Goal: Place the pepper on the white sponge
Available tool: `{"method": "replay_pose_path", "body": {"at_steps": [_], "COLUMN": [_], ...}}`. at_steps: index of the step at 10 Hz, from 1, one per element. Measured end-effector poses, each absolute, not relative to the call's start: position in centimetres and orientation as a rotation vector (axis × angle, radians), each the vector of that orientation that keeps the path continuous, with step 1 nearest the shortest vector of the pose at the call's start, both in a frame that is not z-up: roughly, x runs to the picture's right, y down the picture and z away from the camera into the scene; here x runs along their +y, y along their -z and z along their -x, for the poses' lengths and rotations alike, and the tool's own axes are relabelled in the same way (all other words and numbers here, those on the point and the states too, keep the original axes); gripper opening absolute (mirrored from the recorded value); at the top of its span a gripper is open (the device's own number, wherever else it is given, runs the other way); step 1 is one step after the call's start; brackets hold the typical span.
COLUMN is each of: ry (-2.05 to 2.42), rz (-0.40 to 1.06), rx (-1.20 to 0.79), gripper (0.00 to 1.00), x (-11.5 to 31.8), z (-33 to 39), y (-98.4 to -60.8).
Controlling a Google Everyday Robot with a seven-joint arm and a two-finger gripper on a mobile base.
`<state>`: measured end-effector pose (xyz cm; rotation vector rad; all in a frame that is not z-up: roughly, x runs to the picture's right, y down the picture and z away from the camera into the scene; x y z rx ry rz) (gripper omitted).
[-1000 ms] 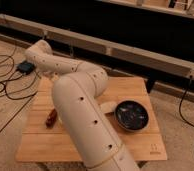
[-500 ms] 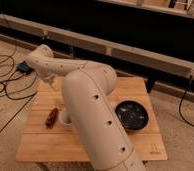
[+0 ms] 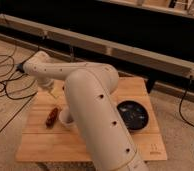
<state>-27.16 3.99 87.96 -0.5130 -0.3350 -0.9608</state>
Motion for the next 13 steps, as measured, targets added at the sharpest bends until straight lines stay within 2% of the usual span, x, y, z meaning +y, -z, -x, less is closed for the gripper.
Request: {"method": "replay_pose_path", "body": {"at_steps": [13], "ry": [0.958], "rz": [0.561], "rx": [-0.365], "gripper": [0.64], "x": [13.3], "z": [26.8], "y": [-87.0]}}
